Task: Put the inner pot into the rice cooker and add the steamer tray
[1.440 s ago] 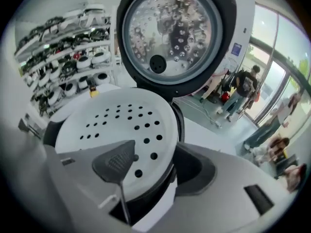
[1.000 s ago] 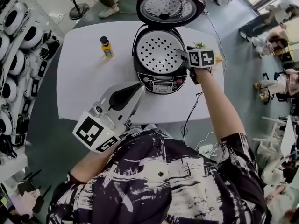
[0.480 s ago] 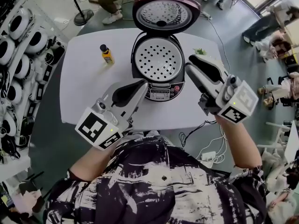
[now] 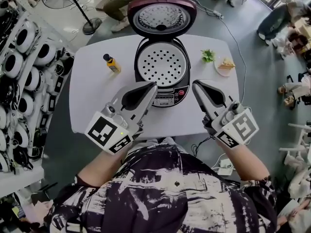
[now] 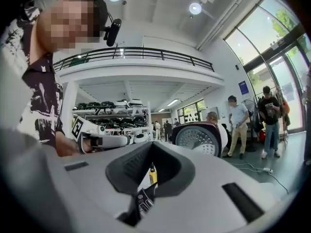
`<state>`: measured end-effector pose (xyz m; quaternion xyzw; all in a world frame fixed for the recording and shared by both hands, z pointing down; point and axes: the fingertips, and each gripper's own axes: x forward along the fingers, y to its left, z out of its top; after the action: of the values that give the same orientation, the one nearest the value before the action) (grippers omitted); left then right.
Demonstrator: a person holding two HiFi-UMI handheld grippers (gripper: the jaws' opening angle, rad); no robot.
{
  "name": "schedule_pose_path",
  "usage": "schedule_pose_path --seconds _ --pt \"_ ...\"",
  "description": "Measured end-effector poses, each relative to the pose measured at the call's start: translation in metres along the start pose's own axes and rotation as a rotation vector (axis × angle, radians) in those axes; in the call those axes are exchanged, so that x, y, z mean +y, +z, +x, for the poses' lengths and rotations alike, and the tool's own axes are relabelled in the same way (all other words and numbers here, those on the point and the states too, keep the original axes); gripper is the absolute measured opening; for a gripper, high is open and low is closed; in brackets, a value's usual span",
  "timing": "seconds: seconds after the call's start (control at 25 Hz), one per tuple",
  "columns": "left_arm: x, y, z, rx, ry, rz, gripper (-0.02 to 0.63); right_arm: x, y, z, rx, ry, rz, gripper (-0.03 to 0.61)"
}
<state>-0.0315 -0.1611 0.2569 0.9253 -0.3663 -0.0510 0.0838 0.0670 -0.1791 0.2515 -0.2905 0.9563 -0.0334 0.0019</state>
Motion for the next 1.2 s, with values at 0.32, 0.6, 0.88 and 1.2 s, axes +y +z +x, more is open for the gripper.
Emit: schedule_pose_path --seconds 0.32,0.6,0.88,1.2 --pt "-0.005 0.0 0.006 -0.012 0.048 0.026 0.005 0.017 0.017 0.0 -0.01 0.078 -0.06 -0.005" --pt "-0.005 -0.003 0.001 -0.014 0.085 0.019 0.005 0.019 0.012 0.006 0.007 0.113 -0.051 -0.005" --pt "-0.006 -0.004 -0.004 -0.02 0.102 0.017 0.005 0.024 0.007 0.012 0.021 0.139 -0.066 -0.005" --pt "-0.009 -0.003 -0.005 -0.023 0.098 0.015 0.005 0.025 0.01 0.01 0.022 0.138 -0.081 -0.005"
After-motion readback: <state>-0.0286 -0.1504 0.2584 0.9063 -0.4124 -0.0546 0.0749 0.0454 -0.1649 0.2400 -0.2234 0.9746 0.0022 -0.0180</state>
